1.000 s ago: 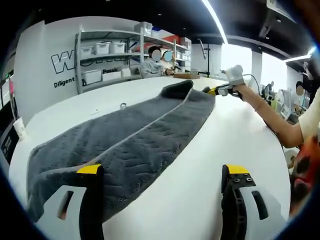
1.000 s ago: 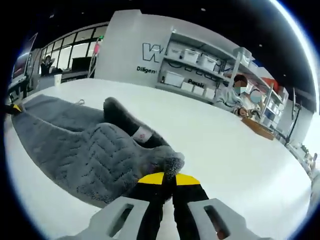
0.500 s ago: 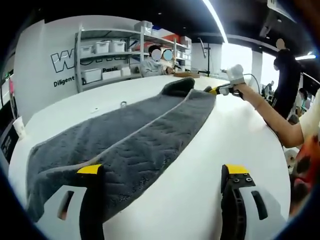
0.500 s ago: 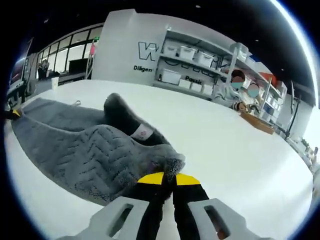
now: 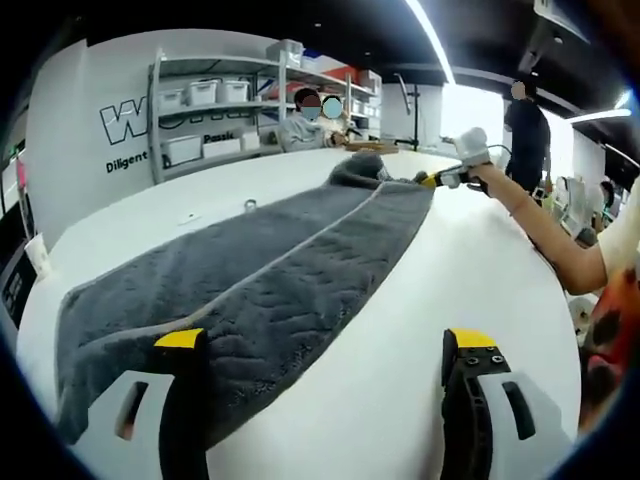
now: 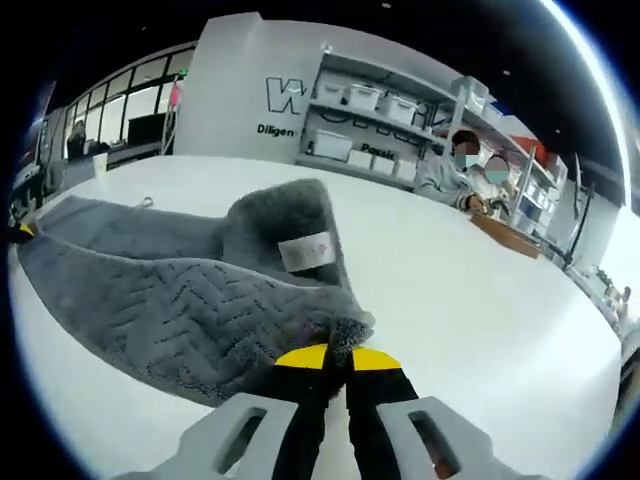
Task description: Open the folded towel by lifting each exposed corner and separating the folded layers until the towel lies flat within the target outline without major curled edges
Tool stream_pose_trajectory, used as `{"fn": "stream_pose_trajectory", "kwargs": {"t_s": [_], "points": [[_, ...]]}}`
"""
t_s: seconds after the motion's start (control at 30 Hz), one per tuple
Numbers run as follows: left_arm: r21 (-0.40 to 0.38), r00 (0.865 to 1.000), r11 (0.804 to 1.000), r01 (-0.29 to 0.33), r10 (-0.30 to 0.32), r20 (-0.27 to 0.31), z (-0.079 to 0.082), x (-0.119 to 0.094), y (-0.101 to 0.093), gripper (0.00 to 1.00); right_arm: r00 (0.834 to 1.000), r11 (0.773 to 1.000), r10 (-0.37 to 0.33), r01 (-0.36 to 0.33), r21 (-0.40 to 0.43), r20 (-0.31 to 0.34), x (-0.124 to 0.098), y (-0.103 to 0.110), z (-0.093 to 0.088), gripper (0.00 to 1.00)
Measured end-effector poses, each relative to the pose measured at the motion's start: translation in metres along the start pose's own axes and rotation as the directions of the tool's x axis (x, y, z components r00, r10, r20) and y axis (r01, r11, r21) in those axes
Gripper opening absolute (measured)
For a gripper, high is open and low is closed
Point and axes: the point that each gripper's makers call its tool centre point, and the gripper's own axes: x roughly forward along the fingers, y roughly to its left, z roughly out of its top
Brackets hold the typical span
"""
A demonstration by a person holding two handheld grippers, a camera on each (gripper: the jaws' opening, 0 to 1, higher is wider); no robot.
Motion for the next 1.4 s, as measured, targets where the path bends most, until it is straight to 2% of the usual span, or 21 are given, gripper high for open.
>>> {"fn": "stream_pose_trajectory", "kwargs": {"t_s": [0.47, 0.83, 1.07, 1.2, 1.4], "points": [[0.010, 1.000, 1.000, 0.007, -0.007, -0.018, -0.003, 0.002, -0.003, 0.95, 1.000, 0.999, -0.013, 0.014, 0.029, -0.027, -0.001, -0.013, -0.010, 0.01], [0.020, 1.000, 1.000, 0.008, -0.007, -0.025, -0.004, 0.002, -0.005, 0.95, 0.997, 0.998, -0.052, 0.053, 0.019, -0.054, -0.003, -0.020, -0.017, 0.06], [0.019, 1.000, 1.000, 0.007, -0.006, -0.027, -0.004, 0.002, -0.004, 0.95, 0.992, 0.994, -0.113, 0.114, 0.003, -0.060, -0.007, -0.031, -0.016, 0.23], [0.020, 1.000, 1.000, 0.007, -0.006, -0.027, -0.004, 0.002, -0.004, 0.95, 0.983, 0.985, -0.170, 0.170, 0.003, -0.068, -0.010, -0.042, -0.016, 0.41], [0.016, 1.000, 1.000, 0.003, -0.002, -0.030, -0.004, 0.002, -0.002, 0.95, 0.974, 0.977, -0.213, 0.215, 0.016, -0.082, -0.014, -0.049, -0.016, 0.63]]}}
